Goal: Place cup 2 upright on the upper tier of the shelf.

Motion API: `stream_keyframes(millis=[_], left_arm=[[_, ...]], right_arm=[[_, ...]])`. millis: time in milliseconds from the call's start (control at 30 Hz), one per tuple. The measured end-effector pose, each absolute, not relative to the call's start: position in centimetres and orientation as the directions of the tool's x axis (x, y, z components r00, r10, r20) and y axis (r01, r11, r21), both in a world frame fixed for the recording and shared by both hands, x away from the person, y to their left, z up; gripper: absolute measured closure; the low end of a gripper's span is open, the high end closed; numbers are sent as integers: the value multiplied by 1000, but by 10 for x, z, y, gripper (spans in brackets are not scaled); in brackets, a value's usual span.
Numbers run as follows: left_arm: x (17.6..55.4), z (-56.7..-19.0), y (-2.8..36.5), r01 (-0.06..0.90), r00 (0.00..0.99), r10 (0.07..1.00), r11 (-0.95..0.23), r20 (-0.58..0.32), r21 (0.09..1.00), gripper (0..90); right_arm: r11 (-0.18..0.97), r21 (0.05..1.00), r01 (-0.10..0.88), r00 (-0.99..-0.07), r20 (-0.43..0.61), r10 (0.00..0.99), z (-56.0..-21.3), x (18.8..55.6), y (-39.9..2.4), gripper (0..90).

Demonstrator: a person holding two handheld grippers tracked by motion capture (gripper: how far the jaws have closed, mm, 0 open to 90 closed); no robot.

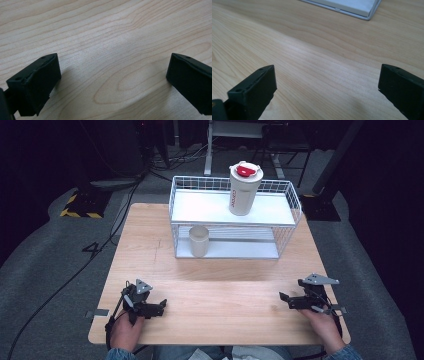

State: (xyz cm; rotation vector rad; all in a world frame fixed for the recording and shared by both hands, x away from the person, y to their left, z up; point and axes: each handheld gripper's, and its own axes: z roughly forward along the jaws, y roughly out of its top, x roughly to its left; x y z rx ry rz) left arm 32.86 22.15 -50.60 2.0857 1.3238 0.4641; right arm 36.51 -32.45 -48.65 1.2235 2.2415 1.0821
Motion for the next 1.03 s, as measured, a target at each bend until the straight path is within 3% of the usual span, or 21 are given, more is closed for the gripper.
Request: stream_keyframes(millis=[433,1033], left_arm=[[328,-506,222,681,437,899,-309,-31,664,0],[328,-506,222,681,438,898,-310,-30,663,0]], right_arm=[[416,724,550,-557,-53,829,-505,359,-316,19],[384,710,591,-539,-8,842,-506,361,-316,3]])
